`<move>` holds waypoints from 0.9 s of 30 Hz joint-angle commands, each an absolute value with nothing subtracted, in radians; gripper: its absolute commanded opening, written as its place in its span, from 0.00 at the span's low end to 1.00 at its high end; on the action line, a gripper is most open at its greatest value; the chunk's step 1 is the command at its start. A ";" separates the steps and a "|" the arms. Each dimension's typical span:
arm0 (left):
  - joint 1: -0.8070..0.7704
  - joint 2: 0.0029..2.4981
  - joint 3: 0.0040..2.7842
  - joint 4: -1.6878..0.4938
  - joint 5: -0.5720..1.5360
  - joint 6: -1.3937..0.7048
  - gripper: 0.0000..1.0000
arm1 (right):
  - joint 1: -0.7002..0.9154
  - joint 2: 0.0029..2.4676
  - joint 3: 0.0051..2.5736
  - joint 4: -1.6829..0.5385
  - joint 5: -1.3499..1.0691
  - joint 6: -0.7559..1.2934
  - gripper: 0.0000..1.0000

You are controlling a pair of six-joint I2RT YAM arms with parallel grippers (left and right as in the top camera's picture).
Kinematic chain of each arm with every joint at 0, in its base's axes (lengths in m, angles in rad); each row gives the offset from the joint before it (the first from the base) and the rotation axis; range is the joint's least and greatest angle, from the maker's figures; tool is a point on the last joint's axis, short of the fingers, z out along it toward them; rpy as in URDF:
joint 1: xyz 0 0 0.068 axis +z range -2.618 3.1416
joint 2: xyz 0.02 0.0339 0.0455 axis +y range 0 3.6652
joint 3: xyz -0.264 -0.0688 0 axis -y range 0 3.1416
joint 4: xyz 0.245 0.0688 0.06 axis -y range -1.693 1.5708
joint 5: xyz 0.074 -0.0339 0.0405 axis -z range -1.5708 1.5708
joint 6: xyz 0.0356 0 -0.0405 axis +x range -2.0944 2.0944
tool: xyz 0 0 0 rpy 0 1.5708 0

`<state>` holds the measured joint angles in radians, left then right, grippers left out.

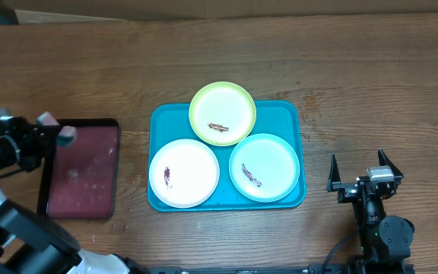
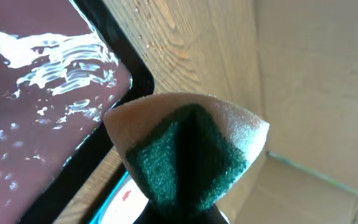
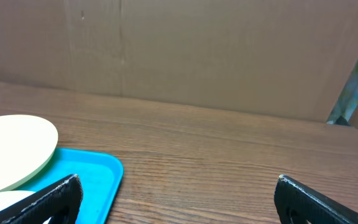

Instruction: Clean dirty plates on tray and stack at the side

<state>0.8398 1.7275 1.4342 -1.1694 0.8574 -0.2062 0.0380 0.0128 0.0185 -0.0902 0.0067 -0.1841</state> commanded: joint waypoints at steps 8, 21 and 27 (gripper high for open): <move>0.859 1.715 1.448 -1.280 0.911 -0.454 0.04 | 0.032 0.003 0.009 -0.084 0.007 -0.184 1.00; 0.939 1.715 1.448 -1.272 1.236 -0.573 0.04 | 0.032 0.003 0.009 -0.084 0.007 -0.184 1.00; 0.949 1.716 1.446 -1.272 1.247 -0.564 0.04 | 0.032 0.003 0.009 -0.084 0.007 -0.184 1.00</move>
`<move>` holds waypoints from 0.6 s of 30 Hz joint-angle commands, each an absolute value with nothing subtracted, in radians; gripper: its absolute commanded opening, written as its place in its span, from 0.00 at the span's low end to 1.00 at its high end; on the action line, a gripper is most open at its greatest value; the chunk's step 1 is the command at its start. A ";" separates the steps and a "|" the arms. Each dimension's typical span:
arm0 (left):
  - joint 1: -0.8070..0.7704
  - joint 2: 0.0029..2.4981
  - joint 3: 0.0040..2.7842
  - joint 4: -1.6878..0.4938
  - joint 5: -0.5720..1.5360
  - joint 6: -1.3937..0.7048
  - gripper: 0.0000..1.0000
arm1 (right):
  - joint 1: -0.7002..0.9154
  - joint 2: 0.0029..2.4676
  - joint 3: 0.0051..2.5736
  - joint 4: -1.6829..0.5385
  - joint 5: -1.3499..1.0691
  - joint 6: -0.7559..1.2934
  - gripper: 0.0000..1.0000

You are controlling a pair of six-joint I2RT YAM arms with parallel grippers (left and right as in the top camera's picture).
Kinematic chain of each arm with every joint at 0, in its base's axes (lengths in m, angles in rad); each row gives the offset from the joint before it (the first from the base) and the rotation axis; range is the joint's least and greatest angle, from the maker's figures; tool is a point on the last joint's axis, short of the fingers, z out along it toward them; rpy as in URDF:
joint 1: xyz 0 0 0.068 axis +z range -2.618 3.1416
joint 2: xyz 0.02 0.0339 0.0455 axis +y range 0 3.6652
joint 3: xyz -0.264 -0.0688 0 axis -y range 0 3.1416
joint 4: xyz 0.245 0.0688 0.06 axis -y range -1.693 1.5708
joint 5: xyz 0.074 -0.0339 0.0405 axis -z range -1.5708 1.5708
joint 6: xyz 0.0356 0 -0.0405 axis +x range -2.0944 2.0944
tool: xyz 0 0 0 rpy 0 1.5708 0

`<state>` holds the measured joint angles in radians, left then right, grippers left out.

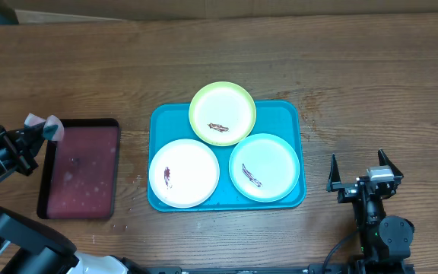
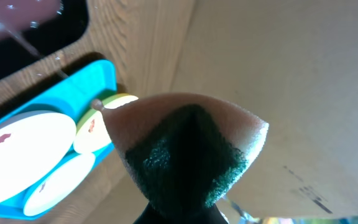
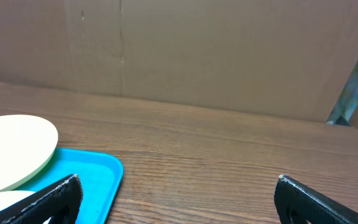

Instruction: Clean dirty plates on tray and stack at the side

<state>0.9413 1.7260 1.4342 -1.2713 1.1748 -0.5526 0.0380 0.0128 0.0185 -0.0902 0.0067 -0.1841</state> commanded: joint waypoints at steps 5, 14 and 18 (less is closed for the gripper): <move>0.950 1.717 1.443 -1.272 1.247 -0.562 0.04 | 0.032 0.003 0.009 -0.084 0.007 -0.184 1.00; 0.950 1.717 1.443 -1.249 1.195 -0.544 0.04 | 0.032 0.003 0.009 -0.084 0.007 -0.184 1.00; 0.927 1.721 1.437 -1.203 0.758 -0.542 0.04 | 0.032 0.003 0.009 -0.084 0.007 -0.184 1.00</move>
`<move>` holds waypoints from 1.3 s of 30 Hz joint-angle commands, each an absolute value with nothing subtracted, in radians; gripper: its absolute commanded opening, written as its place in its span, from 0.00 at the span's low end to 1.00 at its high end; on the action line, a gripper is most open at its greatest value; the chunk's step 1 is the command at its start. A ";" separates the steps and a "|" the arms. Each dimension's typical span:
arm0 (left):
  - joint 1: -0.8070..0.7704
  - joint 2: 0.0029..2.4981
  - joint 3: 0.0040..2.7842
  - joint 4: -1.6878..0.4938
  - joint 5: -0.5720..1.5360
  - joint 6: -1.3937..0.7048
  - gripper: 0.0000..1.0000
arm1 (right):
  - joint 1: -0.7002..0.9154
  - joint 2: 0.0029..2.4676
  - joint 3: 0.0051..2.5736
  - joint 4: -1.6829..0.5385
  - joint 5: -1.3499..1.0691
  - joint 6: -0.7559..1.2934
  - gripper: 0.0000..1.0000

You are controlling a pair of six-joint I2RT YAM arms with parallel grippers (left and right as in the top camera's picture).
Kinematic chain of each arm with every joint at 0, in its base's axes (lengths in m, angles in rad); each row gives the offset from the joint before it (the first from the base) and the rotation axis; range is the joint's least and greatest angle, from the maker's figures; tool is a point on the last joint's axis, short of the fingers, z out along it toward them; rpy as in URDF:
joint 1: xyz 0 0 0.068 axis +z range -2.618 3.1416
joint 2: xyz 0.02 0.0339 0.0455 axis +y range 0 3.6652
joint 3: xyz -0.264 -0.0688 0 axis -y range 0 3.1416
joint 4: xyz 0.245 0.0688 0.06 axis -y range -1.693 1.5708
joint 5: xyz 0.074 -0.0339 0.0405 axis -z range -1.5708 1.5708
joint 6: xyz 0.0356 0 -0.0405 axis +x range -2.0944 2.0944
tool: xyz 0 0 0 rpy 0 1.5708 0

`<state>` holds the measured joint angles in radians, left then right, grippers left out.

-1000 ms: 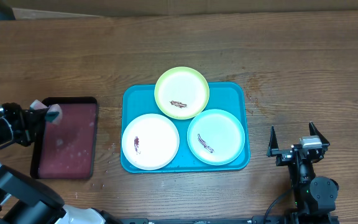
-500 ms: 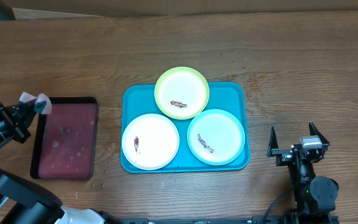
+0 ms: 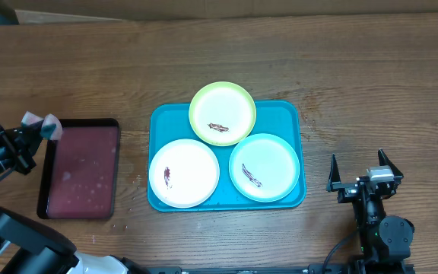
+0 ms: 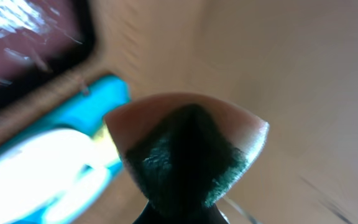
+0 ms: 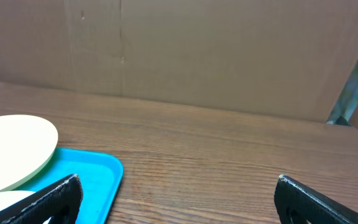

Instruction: Clean dirty plates on tray and stack at the side

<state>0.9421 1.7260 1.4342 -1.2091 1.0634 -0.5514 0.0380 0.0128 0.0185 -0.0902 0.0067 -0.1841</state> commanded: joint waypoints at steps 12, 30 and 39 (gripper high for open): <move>0.864 1.737 1.367 -1.132 0.713 -0.368 0.04 | 0.032 0.003 0.009 -0.084 0.007 -0.184 1.00; 0.584 1.700 1.361 -1.067 0.070 -0.451 0.04 | 0.032 0.003 0.009 -0.084 0.007 -0.184 1.00; 0.499 1.703 1.626 -1.230 -0.106 -0.487 0.04 | 0.032 0.003 0.009 -0.084 0.007 -0.184 1.00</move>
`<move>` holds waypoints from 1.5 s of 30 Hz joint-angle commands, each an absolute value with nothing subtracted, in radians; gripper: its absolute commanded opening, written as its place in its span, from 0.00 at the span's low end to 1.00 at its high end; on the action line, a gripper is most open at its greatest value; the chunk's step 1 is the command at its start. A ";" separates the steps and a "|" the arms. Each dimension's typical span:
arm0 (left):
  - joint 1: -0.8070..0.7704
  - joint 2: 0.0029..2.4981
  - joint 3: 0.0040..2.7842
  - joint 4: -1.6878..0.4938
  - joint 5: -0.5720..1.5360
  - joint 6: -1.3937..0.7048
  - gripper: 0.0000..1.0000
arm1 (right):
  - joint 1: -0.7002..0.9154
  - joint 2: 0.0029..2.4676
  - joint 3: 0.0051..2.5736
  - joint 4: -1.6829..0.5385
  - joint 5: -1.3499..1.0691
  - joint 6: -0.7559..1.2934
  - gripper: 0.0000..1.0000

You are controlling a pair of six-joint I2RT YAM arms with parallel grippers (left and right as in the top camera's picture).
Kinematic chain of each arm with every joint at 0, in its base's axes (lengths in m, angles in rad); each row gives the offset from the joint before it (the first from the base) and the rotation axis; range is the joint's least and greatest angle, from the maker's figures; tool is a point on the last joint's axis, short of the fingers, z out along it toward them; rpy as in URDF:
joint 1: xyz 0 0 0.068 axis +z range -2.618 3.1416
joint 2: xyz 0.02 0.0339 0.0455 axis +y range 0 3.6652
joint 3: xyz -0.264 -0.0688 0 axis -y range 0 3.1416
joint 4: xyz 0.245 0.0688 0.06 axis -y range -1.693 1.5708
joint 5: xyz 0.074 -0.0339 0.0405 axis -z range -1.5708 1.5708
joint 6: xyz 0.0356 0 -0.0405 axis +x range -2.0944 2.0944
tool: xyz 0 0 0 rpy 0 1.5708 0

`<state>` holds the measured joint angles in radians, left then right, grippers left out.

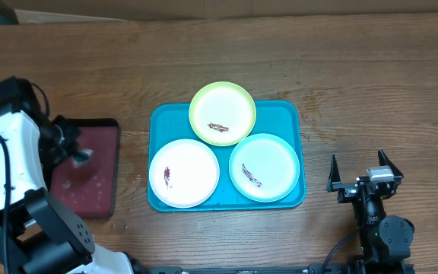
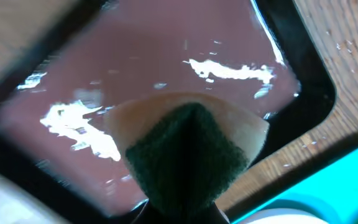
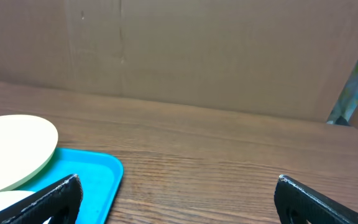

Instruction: Clean dirty plates on tray and stack at the side

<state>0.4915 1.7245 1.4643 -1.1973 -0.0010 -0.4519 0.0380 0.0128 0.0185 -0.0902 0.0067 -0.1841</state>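
Three dirty plates sit on the blue tray (image 1: pixel 287 114): a yellow-green plate (image 1: pixel 222 113) at the back, a white plate (image 1: pixel 184 173) front left, a pale mint plate (image 1: pixel 265 167) front right, each with a dark smear. My left gripper (image 1: pixel 78 154) is shut on a folded sponge (image 2: pixel 188 149), green inside and pale outside, held over the dark basin (image 1: pixel 97 186) of reddish water left of the tray. My right gripper (image 1: pixel 365 181) rests open on the table right of the tray, its fingertips (image 3: pixel 61 196) spread wide with nothing between them.
The dark basin's black rim (image 2: pixel 312 102) lies close to the blue tray's left edge (image 2: pixel 353 168). A cardboard wall (image 3: pixel 197 50) stands behind the wooden table (image 1: pixel 356 68).
My left gripper, with the sponge, has moved from beyond the basin's far left corner to above the basin's right half. The right arm has not moved.
My left gripper held the sponge over the basin's upper left part. Then it was off the basin's far left corner, tilted up toward the tray and wall, and stayed there. Now it points down over the basin's water. The plates and right arm stayed put.
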 commanded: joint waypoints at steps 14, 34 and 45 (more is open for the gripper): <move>0.459 1.772 1.450 -1.068 -0.228 -0.500 0.04 | 0.032 0.003 0.009 -0.084 0.007 -0.184 1.00; 0.437 1.734 1.843 -1.373 -0.191 -0.498 0.04 | 0.032 0.003 0.009 -0.084 0.007 -0.184 1.00; 0.431 1.750 1.681 -1.322 -0.197 -0.494 0.04 | 0.032 0.003 0.009 -0.084 0.007 -0.184 1.00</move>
